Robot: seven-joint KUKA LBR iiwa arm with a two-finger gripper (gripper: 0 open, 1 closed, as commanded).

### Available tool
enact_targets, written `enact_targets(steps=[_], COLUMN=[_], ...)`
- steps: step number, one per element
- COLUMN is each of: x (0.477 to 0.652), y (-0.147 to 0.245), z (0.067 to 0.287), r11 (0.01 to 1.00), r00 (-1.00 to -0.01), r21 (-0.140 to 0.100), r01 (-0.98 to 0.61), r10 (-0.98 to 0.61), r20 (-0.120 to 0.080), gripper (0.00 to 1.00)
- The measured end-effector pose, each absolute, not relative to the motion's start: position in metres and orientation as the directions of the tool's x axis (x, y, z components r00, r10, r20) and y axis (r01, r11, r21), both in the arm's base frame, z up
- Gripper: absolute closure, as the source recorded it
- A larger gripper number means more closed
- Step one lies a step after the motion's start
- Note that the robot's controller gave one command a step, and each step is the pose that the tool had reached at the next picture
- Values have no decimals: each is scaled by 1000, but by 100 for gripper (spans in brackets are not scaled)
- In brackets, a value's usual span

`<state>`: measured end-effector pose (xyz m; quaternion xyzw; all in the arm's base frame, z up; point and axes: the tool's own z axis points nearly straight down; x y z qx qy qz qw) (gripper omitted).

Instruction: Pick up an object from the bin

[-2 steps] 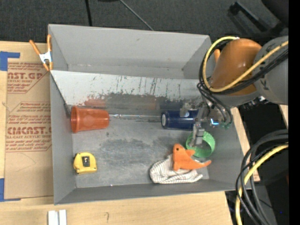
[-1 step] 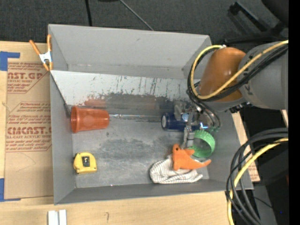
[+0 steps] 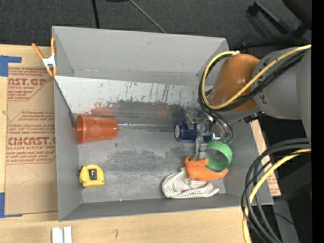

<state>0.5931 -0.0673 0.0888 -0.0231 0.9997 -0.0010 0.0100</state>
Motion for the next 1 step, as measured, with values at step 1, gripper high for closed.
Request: enact_targets(steps=[1], x=[578], y=[-84], z=[116], r11=[985], r00=[-985], r21=[0], r01=[-172], r10=[-172], r20=[-4], gripper=[100])
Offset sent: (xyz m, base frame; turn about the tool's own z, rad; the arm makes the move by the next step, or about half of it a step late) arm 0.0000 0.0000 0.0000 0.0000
